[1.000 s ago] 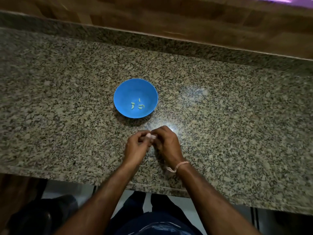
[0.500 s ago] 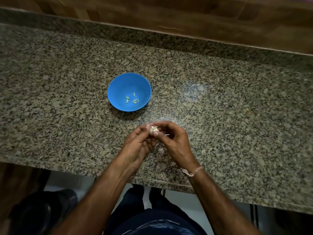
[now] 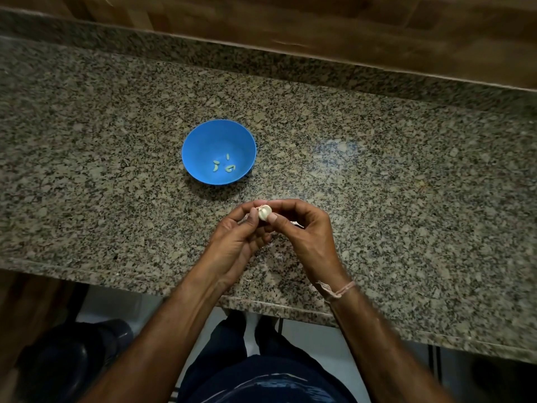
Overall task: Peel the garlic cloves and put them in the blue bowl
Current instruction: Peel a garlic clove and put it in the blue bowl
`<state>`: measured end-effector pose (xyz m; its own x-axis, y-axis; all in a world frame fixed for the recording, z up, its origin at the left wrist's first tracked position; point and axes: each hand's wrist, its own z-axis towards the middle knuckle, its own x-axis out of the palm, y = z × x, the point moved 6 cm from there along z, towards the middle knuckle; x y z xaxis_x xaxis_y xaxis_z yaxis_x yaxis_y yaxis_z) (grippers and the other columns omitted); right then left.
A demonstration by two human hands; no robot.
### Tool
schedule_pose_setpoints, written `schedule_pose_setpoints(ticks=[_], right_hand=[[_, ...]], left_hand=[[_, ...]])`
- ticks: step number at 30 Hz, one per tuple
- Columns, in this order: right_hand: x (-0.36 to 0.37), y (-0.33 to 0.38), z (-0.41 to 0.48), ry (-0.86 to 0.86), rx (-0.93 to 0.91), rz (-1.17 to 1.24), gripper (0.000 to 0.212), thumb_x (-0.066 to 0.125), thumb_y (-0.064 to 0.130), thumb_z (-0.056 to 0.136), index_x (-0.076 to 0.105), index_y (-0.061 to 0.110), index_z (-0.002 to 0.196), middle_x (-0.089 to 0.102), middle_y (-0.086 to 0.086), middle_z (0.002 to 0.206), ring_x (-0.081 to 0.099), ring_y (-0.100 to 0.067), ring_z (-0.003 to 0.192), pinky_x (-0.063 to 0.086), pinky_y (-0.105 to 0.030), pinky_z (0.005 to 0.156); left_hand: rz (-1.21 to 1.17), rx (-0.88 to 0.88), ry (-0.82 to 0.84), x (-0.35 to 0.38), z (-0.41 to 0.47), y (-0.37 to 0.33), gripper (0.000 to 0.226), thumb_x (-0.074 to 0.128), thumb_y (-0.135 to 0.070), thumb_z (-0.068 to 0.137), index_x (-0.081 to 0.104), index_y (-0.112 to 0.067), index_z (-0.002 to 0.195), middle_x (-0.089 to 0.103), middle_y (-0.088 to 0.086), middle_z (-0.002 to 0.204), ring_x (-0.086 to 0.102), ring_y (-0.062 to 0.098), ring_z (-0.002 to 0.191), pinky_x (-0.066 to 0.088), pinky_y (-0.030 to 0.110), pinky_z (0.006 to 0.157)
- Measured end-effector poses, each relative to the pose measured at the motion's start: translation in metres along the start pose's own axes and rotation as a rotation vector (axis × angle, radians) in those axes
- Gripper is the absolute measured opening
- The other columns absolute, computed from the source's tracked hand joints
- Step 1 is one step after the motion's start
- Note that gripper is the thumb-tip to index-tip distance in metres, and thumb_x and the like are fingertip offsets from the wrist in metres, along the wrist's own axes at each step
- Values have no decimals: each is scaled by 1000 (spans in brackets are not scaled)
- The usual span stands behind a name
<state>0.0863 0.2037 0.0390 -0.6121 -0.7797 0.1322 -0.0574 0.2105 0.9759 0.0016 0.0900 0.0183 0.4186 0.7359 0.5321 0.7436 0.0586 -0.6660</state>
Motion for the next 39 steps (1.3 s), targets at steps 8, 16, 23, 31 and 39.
schedule_pose_setpoints(ticks=[8,16,23,31,39], right_hand=[[-2,3,-4,-175,-114,-290,14,84,19,85,75,15,95,71,6,98,70,-15,93,61,-43,79],[0,-9,-1,-122,-7,-231,15,83,11,85,71,13,92,72,-2,88,70,-22,84,63,-43,79],[5,-29,-1,-118,55,-260,16,83,19,87,69,12,91,70,2,83,64,-7,75,56,-22,69],[5,-52,5,-229,84,-297,5,74,16,94,71,16,98,74,4,92,71,-10,87,58,-23,75],[-7,-78,12,-101,132,-636,5,77,18,92,73,20,92,75,10,82,71,2,77,63,-27,74]], left_hand=[[33,39,-30,2,-1,-1,28,69,-18,85,70,-11,111,77,7,97,71,12,87,59,22,75],[23,93,-86,0,-2,9,30,73,-14,81,69,-7,109,79,14,105,76,18,102,57,19,75],[69,97,-181,-16,5,21,34,75,-18,80,71,-7,111,80,11,105,75,18,101,58,23,84],[274,163,-328,-36,26,26,15,74,-9,93,72,-12,107,79,9,101,74,19,95,58,23,72],[1233,459,-398,-52,61,6,33,80,-13,88,68,-21,118,63,-2,116,57,14,105,57,35,81]])
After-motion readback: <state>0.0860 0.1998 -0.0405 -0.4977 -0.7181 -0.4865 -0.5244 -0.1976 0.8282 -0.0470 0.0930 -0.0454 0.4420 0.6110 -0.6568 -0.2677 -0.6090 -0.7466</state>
